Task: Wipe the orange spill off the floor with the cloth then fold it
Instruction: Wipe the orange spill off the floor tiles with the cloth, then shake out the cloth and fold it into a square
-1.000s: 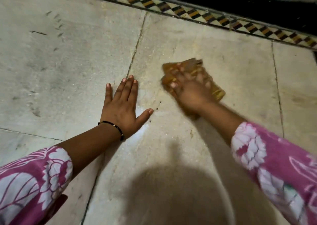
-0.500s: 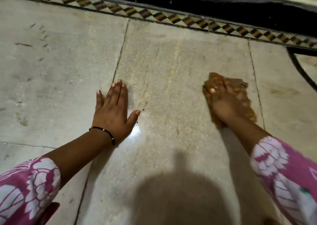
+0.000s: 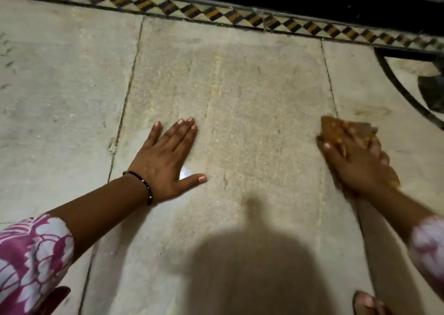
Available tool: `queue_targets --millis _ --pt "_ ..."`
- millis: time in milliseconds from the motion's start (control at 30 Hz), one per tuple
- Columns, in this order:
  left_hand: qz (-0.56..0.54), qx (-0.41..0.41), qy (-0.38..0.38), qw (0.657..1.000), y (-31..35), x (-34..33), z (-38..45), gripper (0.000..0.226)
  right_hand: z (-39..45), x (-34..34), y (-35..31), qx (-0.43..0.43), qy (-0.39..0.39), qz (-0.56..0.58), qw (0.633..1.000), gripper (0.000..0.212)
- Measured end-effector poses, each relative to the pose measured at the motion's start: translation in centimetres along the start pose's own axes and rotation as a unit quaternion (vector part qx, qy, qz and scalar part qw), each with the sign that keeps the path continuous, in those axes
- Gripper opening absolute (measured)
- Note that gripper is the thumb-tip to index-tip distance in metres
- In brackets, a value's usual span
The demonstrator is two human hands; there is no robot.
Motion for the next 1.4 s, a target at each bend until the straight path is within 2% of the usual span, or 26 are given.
queue_targets --millis 67,133,200,267,333,400,467,533,600,667,733,800,900,967,1067,1100,1133,1200,1233,1300,1333,1367,1400 --pt "-0.002 0.004 0.002 1.0 0.0 -0.1 -0.1 0.1 5.3 1.0 -2.7 -0.035 0.018 0.02 0.999 0.066" --pt "-0.004 0.007 0.001 1.0 0.0 -0.1 -0.1 0.1 8.7 1.2 -6.9 -0.009 0.001 0.025 1.0 0.066" --pt "-0.007 0.012 0.0 1.0 0.0 -0.1 0.0 0.1 9.0 0.5 -10.9 0.071 -0.017 -0.011 0.997 0.067" --pt "-0.009 0.015 0.001 1.0 0.1 0.1 0.1 0.099 5.7 -0.8 -12.7 0.178 -0.027 -0.052 0.982 0.067" --pt "-0.013 0.013 0.001 1.0 0.2 0.1 0.1 0.098 0.6 -1.6 -11.2 0.277 -0.033 -0.067 0.958 0.066" --pt "-0.013 0.012 0.001 1.0 0.2 0.2 0.0 0.097 -2.3 -1.7 -7.4 0.319 -0.046 -0.08 0.943 0.067" --pt "-0.01 0.011 -0.002 1.0 0.2 0.1 -0.1 0.097 -1.1 -0.8 -3.8 0.289 -0.053 -0.08 0.953 0.068" --pt "-0.008 0.01 -0.002 1.0 0.2 0.1 0.0 0.098 2.2 -0.1 -2.4 0.229 -0.029 -0.08 0.97 0.068" --pt "-0.009 0.007 -0.002 1.0 0.3 0.1 0.0 0.097 6.2 0.4 -3.5 0.157 0.007 -0.07 0.985 0.067" --pt "-0.009 0.005 0.0 1.0 0.3 0.1 -0.1 0.097 10.5 0.7 -6.8 0.1 0.011 -0.037 0.994 0.067" --pt "-0.013 -0.001 0.007 1.0 0.3 0.3 -0.1 0.097 13.9 1.3 -10.8 0.088 0.005 -0.018 0.996 0.07" --pt "-0.012 0.0 0.007 1.0 0.2 0.2 0.2 0.098 14.9 1.1 -15.3 0.15 -0.009 -0.039 0.988 0.077" --pt "-0.021 0.007 0.005 1.0 0.1 0.3 0.2 0.1 11.0 -0.5 -19.8 0.329 -0.059 -0.108 0.936 0.088" --pt "-0.032 0.001 -0.005 0.999 -0.3 0.5 0.4 0.102 5.7 -1.2 -18.7 0.457 -0.074 -0.16 0.872 0.083" --pt "-0.042 0.002 -0.029 0.999 -0.4 0.4 0.6 0.104 -1.9 -2.4 -10.7 0.619 -0.111 -0.185 0.755 0.057" --pt "-0.047 0.006 -0.035 0.998 -0.4 0.5 0.6 0.105 -3.1 -2.2 -6.9 0.638 -0.126 -0.183 0.738 0.05" --pt "-0.051 0.012 -0.044 0.998 -0.4 0.3 0.7 0.106 -3.6 -2.1 -2.9 0.629 -0.149 -0.199 0.736 0.046" --pt "-0.056 0.031 -0.104 0.993 -0.4 0.9 0.9 0.109 -4.3 -0.4 3.9 0.576 -0.168 -0.241 0.763 0.044" --pt "-0.047 0.052 -0.158 0.985 -0.2 1.4 1.1 0.11 -4.5 0.8 6.4 0.528 -0.185 -0.227 0.797 0.044" --pt "-0.025 0.092 -0.251 0.963 1.2 3.7 1.4 0.106 -5.9 4.5 8.5 0.404 -0.219 -0.135 0.878 0.043" --pt "-0.032 0.116 -0.273 0.954 2.4 5.9 1.1 0.101 -6.8 7.2 8.4 0.324 -0.227 -0.076 0.915 0.044" --pt "-0.071 0.132 -0.279 0.949 4.0 7.6 0.9 0.095 -7.6 9.6 7.7 0.252 -0.202 0.001 0.946 0.046" --pt "-0.137 0.146 -0.276 0.94 5.9 9.5 0.3 0.09 -8.6 11.8 7.0 0.172 -0.198 0.078 0.962 0.045"
Point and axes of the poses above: each hand's wrist, its own z-axis towards the middle knuckle, its own x-axis out of the back of the hand, y = z × x, the point moved 5 cm from there along z, towards the middle knuckle, and after that the axes turned 3 degrees about -x, right-handed, at the moved point
